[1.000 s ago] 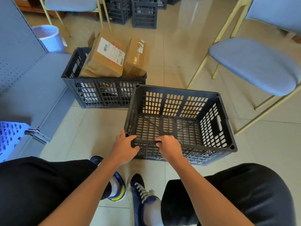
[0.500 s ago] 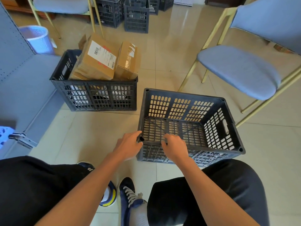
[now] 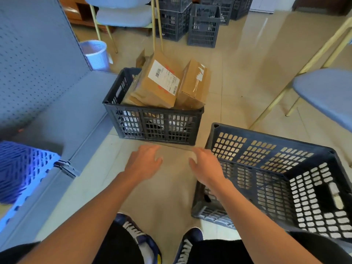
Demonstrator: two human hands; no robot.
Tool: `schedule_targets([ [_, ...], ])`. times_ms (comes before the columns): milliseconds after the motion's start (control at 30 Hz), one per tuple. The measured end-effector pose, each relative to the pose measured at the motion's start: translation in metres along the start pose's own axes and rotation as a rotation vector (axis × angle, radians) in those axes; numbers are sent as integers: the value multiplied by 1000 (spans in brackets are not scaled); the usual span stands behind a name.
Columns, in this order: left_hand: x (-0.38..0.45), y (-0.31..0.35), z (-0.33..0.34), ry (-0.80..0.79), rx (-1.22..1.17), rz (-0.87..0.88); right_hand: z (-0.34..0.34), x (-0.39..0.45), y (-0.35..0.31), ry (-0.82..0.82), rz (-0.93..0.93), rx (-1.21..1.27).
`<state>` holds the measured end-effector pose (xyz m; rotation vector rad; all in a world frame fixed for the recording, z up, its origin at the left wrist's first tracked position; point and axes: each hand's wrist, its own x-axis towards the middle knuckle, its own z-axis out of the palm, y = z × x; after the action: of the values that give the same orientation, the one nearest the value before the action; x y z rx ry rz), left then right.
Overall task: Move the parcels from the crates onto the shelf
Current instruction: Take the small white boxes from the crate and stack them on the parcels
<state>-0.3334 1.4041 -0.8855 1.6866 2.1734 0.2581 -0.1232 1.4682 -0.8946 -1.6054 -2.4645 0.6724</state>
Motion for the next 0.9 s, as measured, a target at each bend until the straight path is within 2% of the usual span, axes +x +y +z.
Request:
schedule_targets([
  [233, 106, -73, -16, 140, 6, -16, 36, 128, -29, -19, -63, -122],
  [467, 194, -132, -30, 188, 128, -46, 47, 216, -47, 51, -75, -260],
  [667, 231, -164, -26, 154, 150, -171, 60, 242, -44, 178, -30, -260],
  [900, 247, -183, -12, 138, 174, -178, 72, 246, -26, 140, -10, -348],
])
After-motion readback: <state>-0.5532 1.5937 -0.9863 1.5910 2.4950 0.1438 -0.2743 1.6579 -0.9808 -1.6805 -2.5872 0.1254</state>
